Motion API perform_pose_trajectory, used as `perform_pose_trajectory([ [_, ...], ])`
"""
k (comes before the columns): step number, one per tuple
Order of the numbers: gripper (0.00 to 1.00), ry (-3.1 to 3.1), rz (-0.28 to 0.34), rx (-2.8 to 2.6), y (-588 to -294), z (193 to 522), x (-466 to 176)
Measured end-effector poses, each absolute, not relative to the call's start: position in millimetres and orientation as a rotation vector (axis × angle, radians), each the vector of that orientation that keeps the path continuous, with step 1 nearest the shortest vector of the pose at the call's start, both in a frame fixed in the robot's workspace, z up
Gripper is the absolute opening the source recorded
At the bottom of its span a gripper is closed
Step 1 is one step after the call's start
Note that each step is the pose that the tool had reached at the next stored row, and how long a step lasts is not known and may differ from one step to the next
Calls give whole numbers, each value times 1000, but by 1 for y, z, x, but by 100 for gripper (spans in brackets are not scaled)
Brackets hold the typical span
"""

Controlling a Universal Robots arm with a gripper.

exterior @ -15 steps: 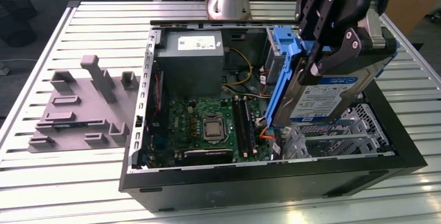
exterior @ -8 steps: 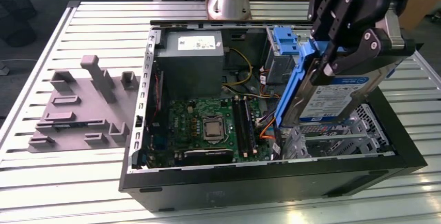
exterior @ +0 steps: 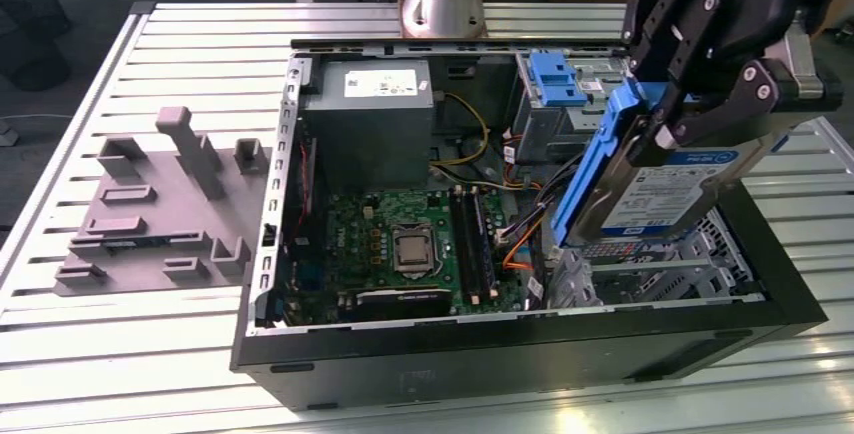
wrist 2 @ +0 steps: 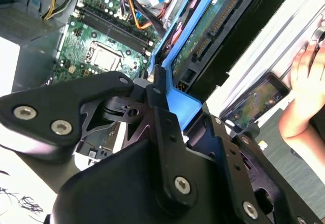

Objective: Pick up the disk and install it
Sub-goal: 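Insert the disk into the insertion slot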

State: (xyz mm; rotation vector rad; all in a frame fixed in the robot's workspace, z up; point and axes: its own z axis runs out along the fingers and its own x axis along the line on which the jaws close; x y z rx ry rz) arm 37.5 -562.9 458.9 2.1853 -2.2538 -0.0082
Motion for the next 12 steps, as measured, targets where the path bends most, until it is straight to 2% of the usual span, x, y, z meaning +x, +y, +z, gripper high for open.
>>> perform_pose_trajectory([
  [12, 36, -2254, -8, 2185, -563, 459, 39],
])
